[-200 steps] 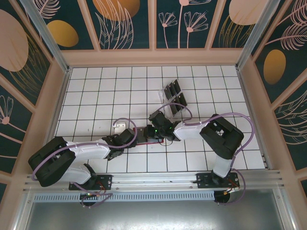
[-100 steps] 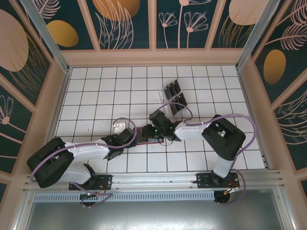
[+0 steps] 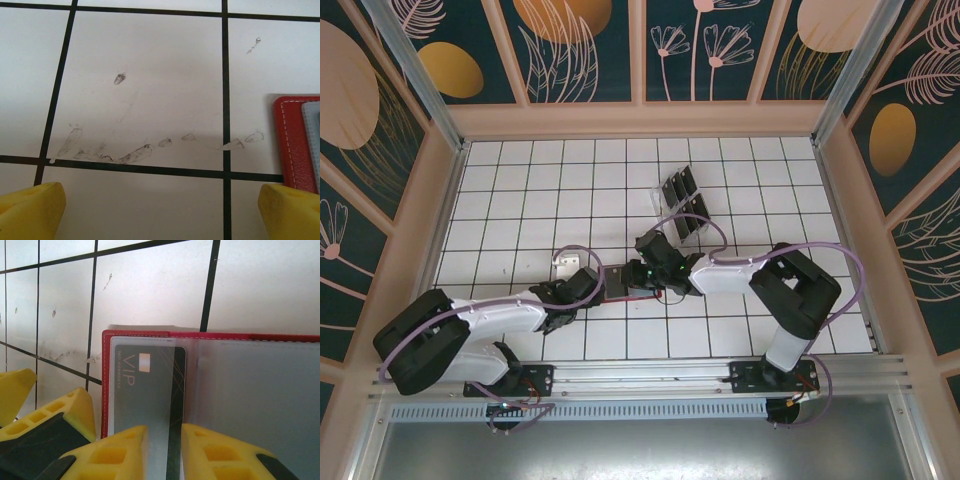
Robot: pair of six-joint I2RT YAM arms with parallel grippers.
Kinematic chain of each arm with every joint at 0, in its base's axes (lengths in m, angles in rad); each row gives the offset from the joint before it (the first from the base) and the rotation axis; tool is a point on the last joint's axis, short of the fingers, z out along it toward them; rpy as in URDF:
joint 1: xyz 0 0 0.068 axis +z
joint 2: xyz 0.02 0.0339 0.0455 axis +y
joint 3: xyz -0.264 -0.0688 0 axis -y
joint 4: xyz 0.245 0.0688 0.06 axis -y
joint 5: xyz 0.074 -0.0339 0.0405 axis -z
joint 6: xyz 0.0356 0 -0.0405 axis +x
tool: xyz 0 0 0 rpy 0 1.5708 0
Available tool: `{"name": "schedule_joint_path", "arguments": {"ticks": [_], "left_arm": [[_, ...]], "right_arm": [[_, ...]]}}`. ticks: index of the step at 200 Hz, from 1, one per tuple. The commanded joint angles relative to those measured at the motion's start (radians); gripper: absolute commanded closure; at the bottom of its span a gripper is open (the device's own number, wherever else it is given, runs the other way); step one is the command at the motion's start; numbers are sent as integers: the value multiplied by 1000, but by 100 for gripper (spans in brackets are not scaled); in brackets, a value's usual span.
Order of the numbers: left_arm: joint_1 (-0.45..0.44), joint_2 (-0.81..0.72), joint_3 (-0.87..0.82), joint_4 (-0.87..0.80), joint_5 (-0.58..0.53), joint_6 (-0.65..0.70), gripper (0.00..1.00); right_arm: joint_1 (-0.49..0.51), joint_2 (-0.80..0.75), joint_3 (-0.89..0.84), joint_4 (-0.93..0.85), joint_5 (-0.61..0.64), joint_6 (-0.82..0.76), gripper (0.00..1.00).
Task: Put the credit cards into the card holder
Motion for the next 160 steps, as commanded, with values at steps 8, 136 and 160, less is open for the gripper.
{"name": "schedule_joint_path", "arguments": {"ticks": [8, 136, 160], "left_arm": [[4, 27, 19, -28, -22, -16, 2], [3, 97, 16, 40, 21, -8, 2], [3, 100, 16, 47, 25, -7, 2]], "right_arm": [[-10, 36, 21, 12, 5, -26, 76], [-12, 94, 58, 23, -38, -32, 92], [-4, 101, 62, 26, -49, -32, 93]]}}
